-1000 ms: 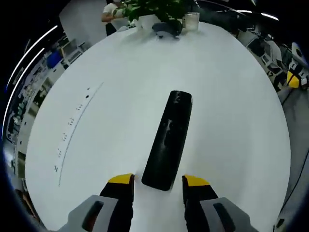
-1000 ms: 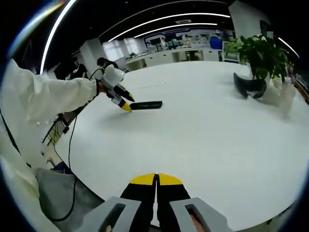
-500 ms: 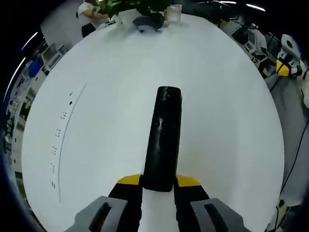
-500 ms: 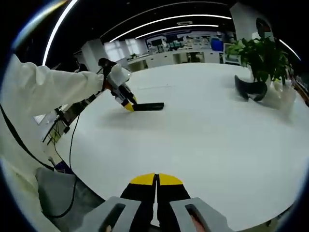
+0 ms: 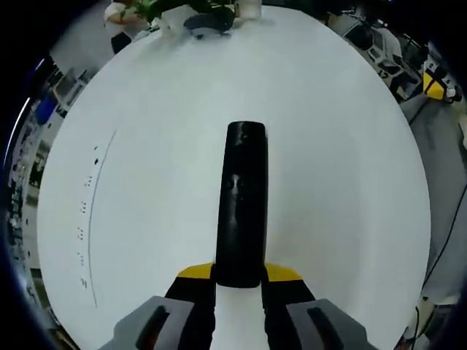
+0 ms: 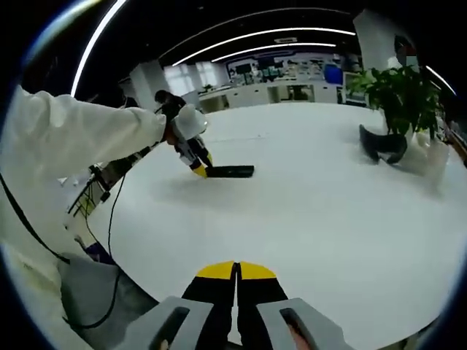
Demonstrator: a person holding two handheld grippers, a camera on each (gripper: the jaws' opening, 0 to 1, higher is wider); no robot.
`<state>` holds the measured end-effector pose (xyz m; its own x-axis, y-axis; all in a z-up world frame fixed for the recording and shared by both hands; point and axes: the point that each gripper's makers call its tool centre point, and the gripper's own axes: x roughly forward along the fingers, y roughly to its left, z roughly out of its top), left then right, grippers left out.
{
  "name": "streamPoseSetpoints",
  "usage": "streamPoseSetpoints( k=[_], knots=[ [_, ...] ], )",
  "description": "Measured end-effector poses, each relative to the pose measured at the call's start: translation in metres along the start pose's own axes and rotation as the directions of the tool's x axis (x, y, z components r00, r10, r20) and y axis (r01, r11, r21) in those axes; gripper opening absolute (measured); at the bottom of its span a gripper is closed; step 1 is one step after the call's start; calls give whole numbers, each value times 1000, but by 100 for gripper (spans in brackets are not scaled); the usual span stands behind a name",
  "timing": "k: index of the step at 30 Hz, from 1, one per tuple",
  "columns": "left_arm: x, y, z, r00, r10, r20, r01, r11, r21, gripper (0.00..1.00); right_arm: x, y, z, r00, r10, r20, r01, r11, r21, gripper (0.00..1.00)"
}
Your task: Press the specified remote control buttons in sequence, fully releasing each button before pressing the next.
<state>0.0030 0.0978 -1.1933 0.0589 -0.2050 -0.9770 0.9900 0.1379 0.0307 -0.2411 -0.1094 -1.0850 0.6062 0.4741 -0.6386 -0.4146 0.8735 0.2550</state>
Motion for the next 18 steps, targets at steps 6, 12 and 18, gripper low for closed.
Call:
streamPoseSetpoints(
  k=[6, 12, 18],
  knots=[
    [0, -9, -1, 999, 10, -37, -11, 1000, -19, 21, -1, 3, -1, 1000, 10, -13, -10, 1000, -25, 0],
    [-1, -21, -1, 1000, 18, -11, -18, 998, -64, 21, -5, 5, 6, 1000, 8, 4, -8, 999, -40, 0],
    [1, -36, 1, 1000, 16, -10, -16, 998, -59, 22, -6, 6, 8, 1000, 5, 9, -5, 999, -43, 0]
  ],
)
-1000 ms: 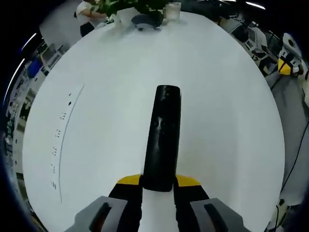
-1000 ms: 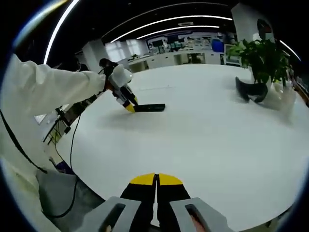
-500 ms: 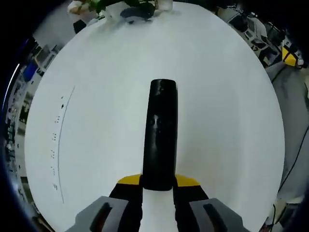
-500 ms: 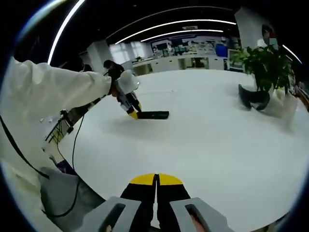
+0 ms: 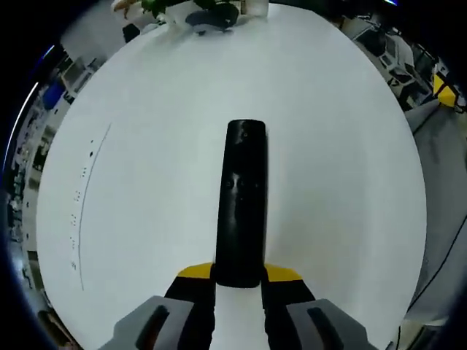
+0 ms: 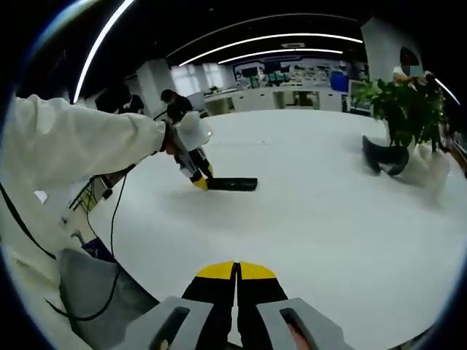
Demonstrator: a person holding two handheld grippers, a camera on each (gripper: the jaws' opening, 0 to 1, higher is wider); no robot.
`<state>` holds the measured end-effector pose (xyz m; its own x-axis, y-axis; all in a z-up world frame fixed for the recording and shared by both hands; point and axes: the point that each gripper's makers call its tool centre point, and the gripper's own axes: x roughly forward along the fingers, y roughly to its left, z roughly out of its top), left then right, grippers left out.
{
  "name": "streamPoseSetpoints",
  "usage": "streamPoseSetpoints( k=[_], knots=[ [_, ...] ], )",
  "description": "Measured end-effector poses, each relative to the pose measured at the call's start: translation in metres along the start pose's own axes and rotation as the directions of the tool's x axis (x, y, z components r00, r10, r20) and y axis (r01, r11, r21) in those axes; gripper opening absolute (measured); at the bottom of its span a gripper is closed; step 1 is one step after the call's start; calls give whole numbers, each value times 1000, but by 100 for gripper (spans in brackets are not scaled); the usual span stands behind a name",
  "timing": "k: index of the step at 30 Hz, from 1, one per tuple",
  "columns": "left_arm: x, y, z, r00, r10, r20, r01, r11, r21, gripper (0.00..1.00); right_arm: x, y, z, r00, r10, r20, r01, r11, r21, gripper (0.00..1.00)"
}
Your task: Press the specified remote control buttons in sequence, fully releasing each button before pressing the next.
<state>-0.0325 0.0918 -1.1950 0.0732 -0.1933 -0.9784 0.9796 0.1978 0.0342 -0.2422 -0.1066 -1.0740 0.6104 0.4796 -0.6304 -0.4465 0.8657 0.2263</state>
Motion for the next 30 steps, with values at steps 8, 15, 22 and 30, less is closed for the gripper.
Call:
streamPoseSetpoints(
  k=[8, 15, 22, 30],
  knots=[
    [0, -22, 0, 1000, 1, 28, 0, 1000, -21, 21, -2, 8, 2, 1000, 7, 0, -7, 1000, -26, 0],
    [0, -45, 2, 997, 10, 71, -7, 999, -37, 21, -4, 16, 5, 1000, 14, 5, -14, 999, -51, 0],
    [2, -65, 6, 999, 7, 48, -6, 1000, -16, 21, -4, 24, 6, 1000, 21, 7, -20, 997, -76, 0],
    [1, -81, 8, 999, 4, 34, -4, 1000, -2, 21, -6, 31, 10, 1000, 20, 5, -19, 993, -119, 0]
  ],
)
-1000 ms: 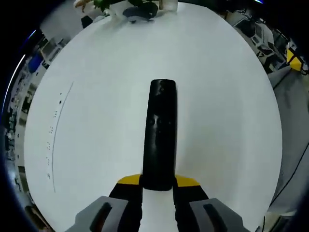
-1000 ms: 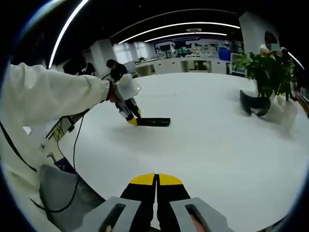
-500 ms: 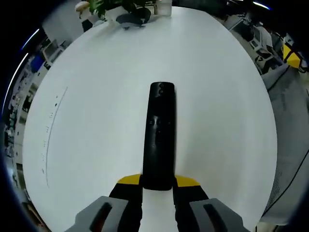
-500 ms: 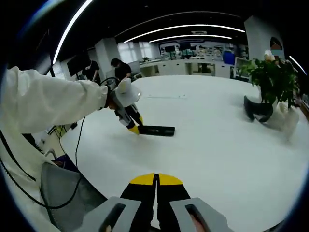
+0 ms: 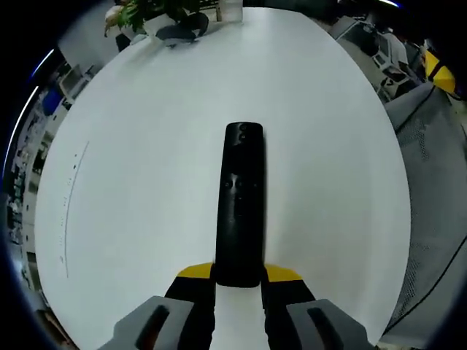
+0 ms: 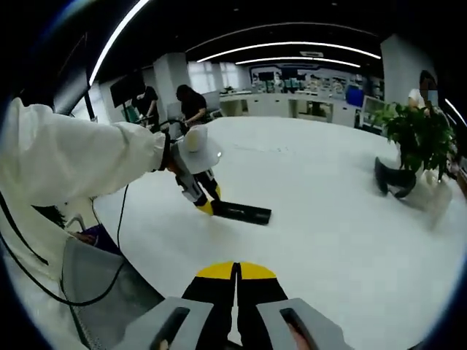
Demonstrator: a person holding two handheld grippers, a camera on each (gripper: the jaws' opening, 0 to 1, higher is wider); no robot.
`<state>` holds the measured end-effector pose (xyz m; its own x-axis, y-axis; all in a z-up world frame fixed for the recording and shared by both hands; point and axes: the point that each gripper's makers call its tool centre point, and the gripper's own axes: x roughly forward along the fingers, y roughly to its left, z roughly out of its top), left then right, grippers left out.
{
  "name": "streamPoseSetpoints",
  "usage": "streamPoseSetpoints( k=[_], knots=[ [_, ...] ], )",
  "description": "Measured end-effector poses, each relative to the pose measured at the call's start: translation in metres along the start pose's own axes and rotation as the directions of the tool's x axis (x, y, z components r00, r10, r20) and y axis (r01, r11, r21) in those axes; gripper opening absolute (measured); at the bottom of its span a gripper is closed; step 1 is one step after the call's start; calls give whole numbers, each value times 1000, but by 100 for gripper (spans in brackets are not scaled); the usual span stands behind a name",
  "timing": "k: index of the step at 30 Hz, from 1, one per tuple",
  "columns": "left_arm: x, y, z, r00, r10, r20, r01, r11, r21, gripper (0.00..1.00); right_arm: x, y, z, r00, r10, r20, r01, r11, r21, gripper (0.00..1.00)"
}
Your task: Press the specified remote control buttons in sequence, fully releasing each button before pressing the next.
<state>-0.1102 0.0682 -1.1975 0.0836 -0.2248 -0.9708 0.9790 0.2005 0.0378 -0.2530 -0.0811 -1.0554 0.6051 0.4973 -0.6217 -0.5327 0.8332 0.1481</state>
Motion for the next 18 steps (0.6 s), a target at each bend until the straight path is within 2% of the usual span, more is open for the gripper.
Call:
streamPoseSetpoints(
  k=[11, 18],
  knots=[
    [-2, -21, 1, 1000, -5, -9, 5, 1000, 14, 21, 2, 3, 4, 1000, 2, -3, -2, 1000, -17, 0],
    [-3, -36, 0, 1000, -4, 9, 4, 1000, 10, 21, 3, 5, 8, 1000, 12, -6, -12, 999, -45, 0]
  ],
)
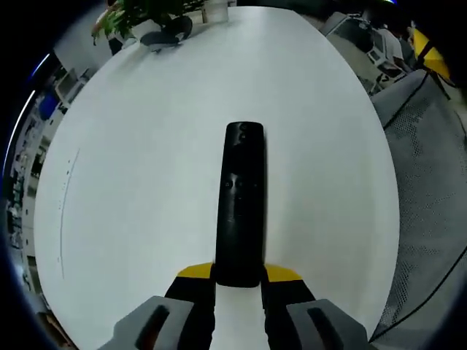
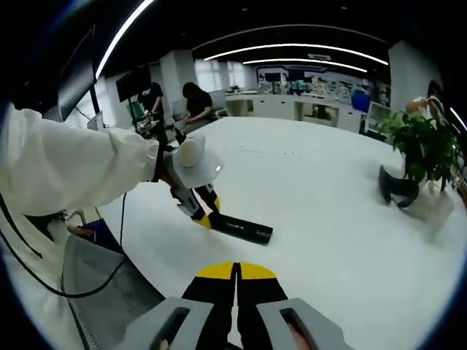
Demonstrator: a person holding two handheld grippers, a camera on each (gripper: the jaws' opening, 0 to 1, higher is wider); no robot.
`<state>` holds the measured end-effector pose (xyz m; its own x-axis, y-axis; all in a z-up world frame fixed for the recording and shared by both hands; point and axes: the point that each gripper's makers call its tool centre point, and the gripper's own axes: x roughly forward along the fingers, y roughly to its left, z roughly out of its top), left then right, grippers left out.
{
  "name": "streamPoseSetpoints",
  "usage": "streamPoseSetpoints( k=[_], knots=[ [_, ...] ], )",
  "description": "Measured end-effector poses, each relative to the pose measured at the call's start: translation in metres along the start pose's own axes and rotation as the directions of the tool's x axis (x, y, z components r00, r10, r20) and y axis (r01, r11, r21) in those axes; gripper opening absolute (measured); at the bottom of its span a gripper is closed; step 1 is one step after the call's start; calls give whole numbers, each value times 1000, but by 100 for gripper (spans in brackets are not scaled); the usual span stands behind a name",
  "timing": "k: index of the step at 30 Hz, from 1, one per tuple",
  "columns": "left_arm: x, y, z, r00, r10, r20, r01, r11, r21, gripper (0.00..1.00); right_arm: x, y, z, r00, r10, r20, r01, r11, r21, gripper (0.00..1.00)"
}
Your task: Press the specified remote control buttons in sequence, fully releasing each button before pressing the next.
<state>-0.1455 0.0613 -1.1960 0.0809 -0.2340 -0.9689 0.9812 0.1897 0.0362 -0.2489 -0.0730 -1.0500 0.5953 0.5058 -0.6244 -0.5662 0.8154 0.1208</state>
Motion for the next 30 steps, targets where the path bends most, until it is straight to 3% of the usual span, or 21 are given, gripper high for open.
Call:
streamPoseSetpoints(
  k=[14, 22, 30],
  knots=[
    [-2, -30, -2, 1000, 1, 20, -1, 1000, -14, 21, 6, -6, 15, 1000, 10, -2, -10, 999, -49, 0],
    [-2, -47, -2, 999, -2, 33, 2, 1000, -11, 21, 21, -3, 12, 997, 64, -50, -67, 996, -60, 0],
    [-3, -60, -2, 999, -4, 51, 5, 1000, -24, 21, 37, -6, 2, 984, 99, -146, -116, 987, -114, 0]
  ],
)
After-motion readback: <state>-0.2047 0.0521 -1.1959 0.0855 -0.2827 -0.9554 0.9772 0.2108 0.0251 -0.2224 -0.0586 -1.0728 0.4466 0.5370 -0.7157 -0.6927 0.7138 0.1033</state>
